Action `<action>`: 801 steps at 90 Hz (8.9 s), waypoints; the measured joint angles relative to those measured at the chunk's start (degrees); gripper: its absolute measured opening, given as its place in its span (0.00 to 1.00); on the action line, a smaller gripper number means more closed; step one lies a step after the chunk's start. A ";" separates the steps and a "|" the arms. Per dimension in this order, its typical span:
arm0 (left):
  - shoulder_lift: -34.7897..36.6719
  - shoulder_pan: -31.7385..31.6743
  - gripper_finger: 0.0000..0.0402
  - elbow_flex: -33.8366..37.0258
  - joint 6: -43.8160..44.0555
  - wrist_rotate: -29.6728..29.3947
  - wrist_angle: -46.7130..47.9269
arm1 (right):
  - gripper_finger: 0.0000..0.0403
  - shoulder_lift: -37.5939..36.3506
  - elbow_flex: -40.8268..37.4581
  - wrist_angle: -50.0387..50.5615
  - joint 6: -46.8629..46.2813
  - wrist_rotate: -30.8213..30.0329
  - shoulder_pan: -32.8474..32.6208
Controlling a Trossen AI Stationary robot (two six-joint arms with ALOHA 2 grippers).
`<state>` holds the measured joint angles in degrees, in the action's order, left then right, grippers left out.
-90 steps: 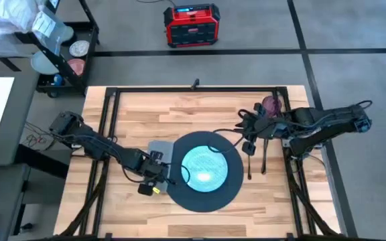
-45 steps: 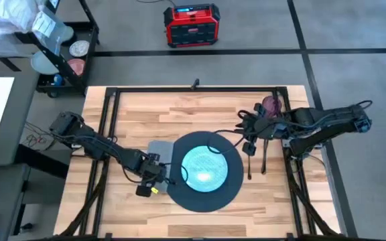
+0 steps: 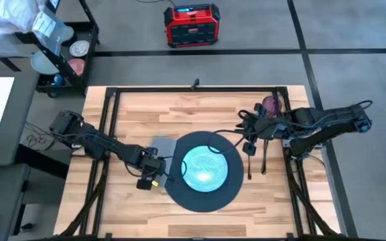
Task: Set table place
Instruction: Adjust the black fork on the gray table napkin
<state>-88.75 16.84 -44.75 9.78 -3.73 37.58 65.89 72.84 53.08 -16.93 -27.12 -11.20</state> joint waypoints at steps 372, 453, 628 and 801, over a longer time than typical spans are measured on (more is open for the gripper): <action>6.74 -4.21 0.00 2.38 -1.74 -3.63 -11.29 | 0.15 -2.60 -6.97 -6.78 -2.18 -0.01 -2.01; 5.74 -2.86 0.00 7.17 4.17 0.01 -13.66 | 0.15 -2.58 -6.97 -6.80 -2.56 0.02 -2.29; 9.38 11.78 0.00 11.15 26.84 -2.98 -13.95 | 0.15 -2.58 -6.97 -6.90 -2.69 -0.02 -2.27; 10.61 15.31 0.00 11.15 34.05 -13.32 -5.87 | 0.15 -2.58 -7.02 -6.85 -3.12 0.24 -2.27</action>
<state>-78.14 32.15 -33.61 43.83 -17.05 31.71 63.31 65.82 46.23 -20.05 -26.87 -13.47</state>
